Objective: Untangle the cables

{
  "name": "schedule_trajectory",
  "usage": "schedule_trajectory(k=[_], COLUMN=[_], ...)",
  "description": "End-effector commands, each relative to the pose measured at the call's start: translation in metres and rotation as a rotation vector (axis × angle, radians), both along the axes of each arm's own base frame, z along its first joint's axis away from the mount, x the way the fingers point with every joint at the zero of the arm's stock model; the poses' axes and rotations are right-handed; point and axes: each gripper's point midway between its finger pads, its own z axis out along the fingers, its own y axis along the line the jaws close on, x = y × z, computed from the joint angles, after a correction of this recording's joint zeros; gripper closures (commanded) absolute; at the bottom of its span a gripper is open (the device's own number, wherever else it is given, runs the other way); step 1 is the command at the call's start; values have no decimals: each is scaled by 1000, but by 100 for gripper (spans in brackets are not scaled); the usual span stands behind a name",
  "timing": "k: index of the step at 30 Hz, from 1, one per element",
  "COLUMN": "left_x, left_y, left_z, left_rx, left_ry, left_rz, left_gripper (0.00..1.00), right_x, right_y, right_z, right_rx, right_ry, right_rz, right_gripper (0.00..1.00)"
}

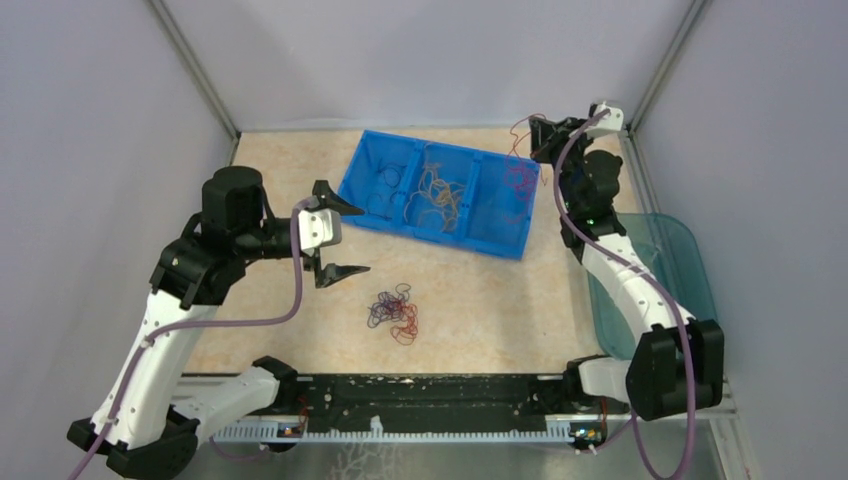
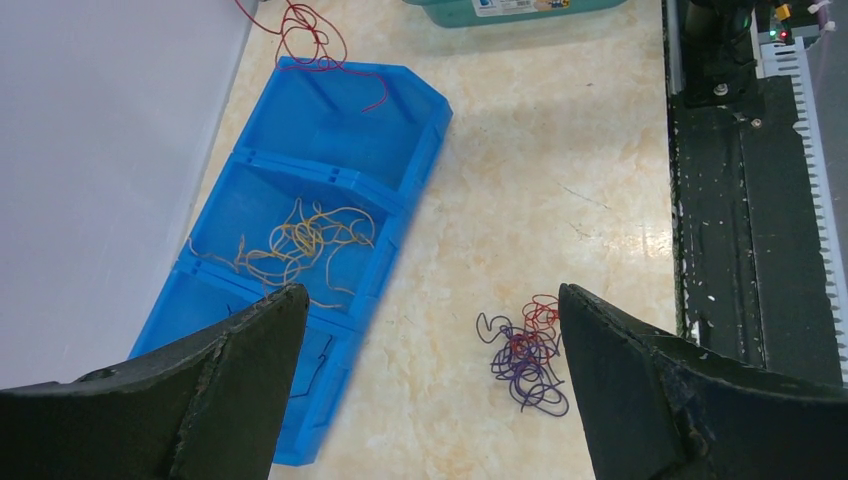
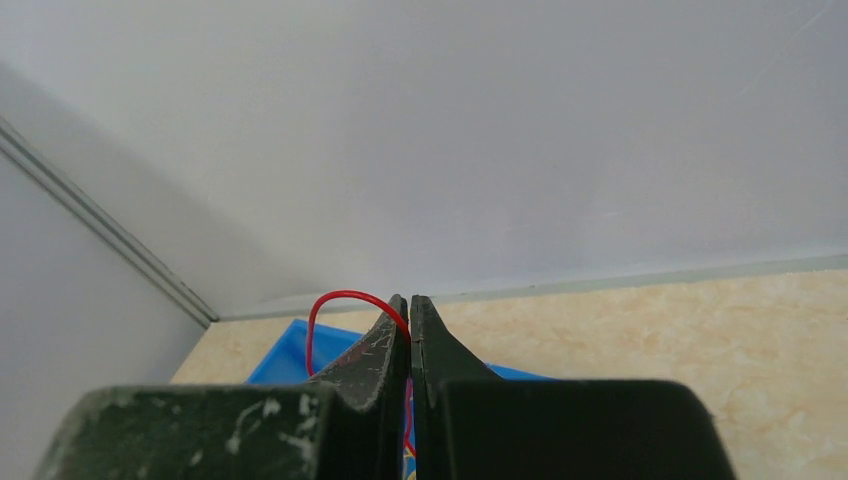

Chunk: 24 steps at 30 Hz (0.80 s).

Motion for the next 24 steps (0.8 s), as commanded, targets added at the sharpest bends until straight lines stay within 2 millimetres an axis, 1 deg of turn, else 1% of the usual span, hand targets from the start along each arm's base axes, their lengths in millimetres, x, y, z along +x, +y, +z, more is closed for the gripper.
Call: schedule_trajectory(k=[1, 9, 13, 15, 18, 21, 22, 24], left_x=[-3, -2, -2, -1, -1, -1, 0, 0], left_y=[1, 2, 2, 2, 2, 3, 3, 3], left_z=[8, 10, 12, 13, 14, 14, 14, 16], left_rx=[-7, -8, -9, -11, -13, -12, -11, -11], left_ry=[-31, -38, -47, -52, -56, -60, -61, -67], left_rz=[-7, 4, 3, 4, 8, 11, 13, 14], left_gripper=[0, 0, 0, 0, 0, 0, 0, 0], right_x=[6, 20, 26, 29, 24, 18, 16, 14], right_y=[-7, -10, -6, 1, 12, 7, 7, 6], right_z=[34, 15, 9, 9, 28, 57, 70, 86], right_rx=[-12, -51, -60, -58, -51, -38, -42, -47], right_ry=[-95, -60, -52, -59, -125, -182, -204, -227], right_rz=[-37, -66, -53, -16, 42, 24, 20, 17], right_gripper=[100, 100, 100, 100, 100, 100, 100, 100])
